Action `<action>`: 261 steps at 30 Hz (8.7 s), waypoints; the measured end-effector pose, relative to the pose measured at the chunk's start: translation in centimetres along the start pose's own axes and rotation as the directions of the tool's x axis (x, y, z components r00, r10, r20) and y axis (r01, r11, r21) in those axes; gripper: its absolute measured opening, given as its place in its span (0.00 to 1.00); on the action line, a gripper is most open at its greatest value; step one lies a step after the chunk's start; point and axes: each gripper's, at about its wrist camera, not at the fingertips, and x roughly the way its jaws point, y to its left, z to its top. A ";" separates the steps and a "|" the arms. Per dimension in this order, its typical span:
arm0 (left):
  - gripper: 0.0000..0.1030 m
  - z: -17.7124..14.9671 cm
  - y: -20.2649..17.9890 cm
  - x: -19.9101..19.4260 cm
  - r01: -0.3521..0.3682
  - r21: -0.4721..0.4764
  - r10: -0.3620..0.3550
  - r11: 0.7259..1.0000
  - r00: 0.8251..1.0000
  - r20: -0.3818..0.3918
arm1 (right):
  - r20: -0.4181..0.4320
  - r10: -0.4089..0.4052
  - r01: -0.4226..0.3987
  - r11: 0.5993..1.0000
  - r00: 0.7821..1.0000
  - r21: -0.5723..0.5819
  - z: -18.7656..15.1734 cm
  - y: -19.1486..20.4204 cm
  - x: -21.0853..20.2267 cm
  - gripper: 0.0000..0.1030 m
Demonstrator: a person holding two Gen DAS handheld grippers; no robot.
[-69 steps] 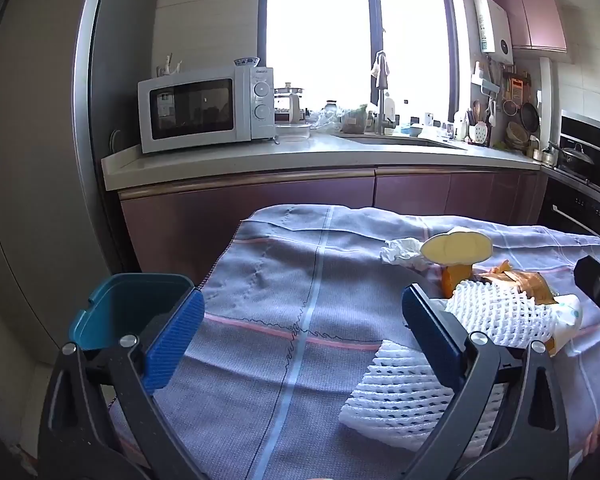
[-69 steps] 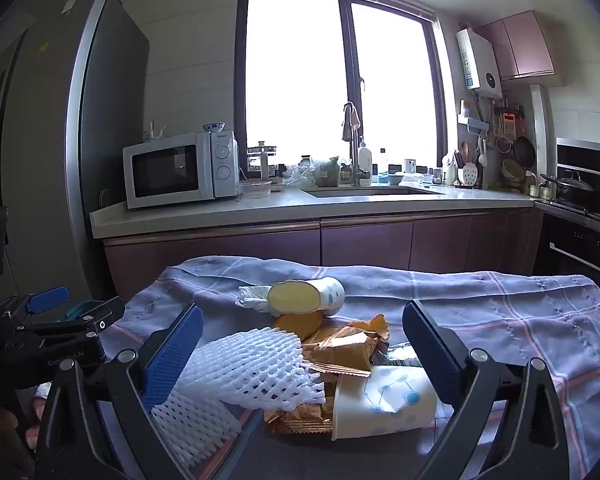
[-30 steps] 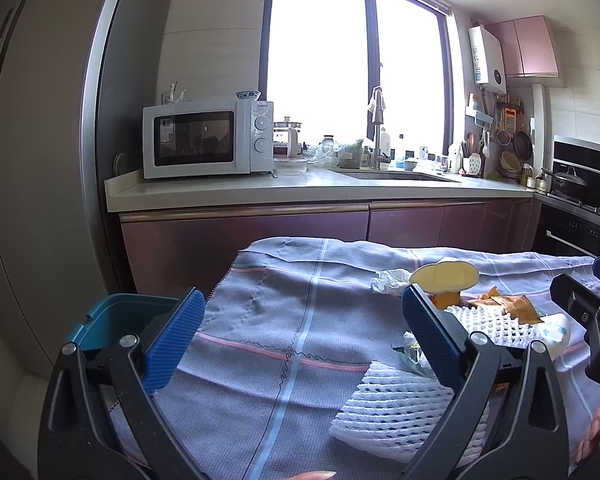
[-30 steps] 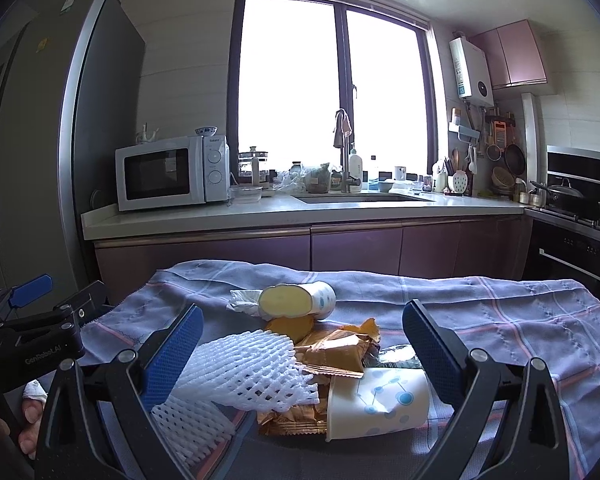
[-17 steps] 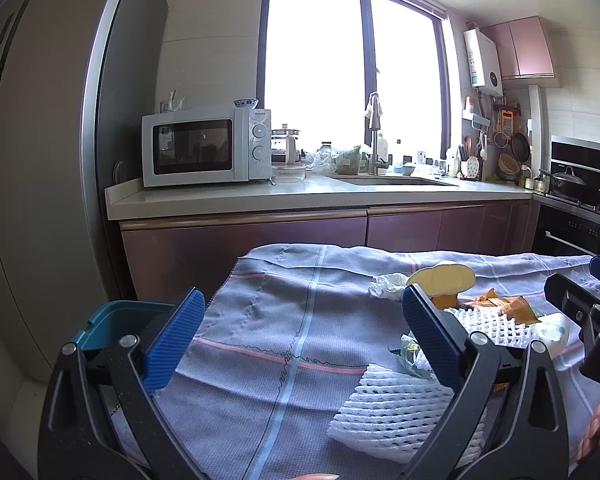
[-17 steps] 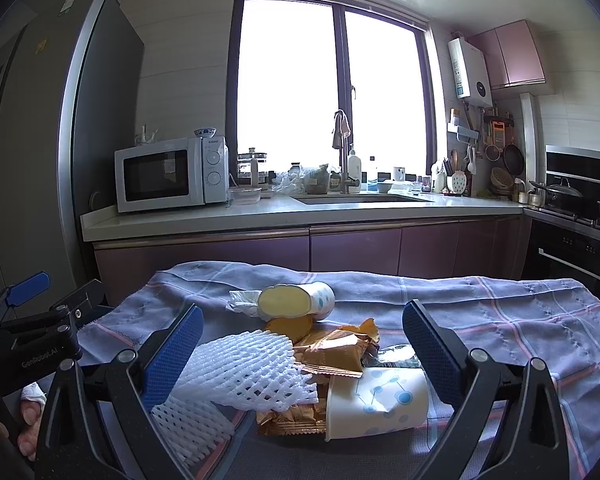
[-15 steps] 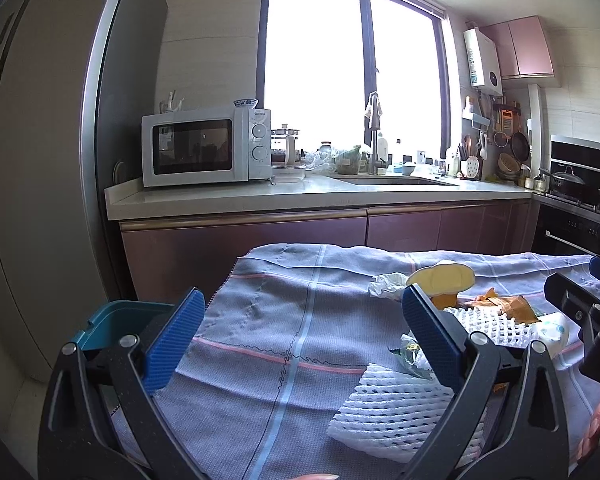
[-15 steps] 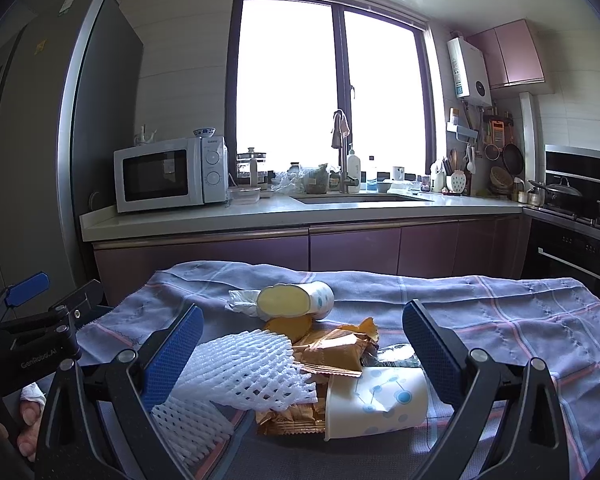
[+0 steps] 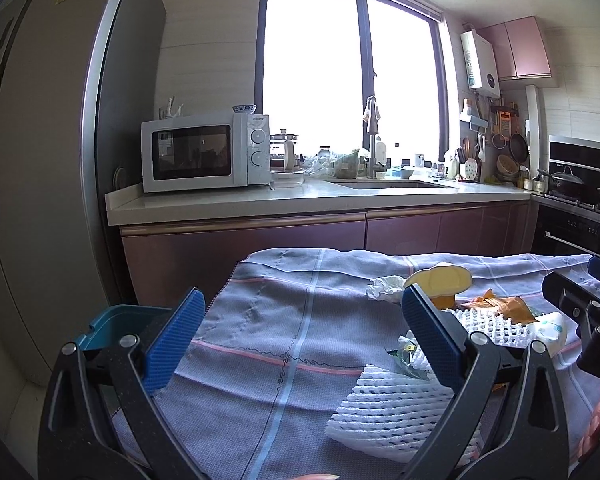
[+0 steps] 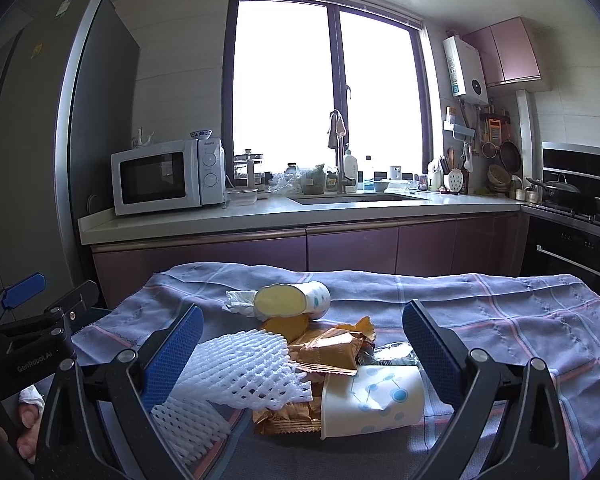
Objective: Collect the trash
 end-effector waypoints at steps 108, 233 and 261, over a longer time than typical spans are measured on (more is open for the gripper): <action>0.23 -7.1 0.0 6.3 0.395 -0.080 -0.386 0.915 0.800 -0.460 | -0.396 0.295 -0.330 0.944 0.869 -0.022 -3.4 4.1 6.5 0.59; 0.54 -3.1 0.8 15.7 0.472 -0.097 -0.451 0.876 0.731 -0.512 | -0.444 0.238 -0.171 0.968 0.864 0.186 -0.5 -5.1 10.6 0.43; 0.08 -3.1 -0.5 16.3 0.505 -0.142 -0.493 0.852 0.678 -0.546 | -0.371 0.326 -0.251 0.939 0.870 0.235 0.4 -6.0 8.9 0.14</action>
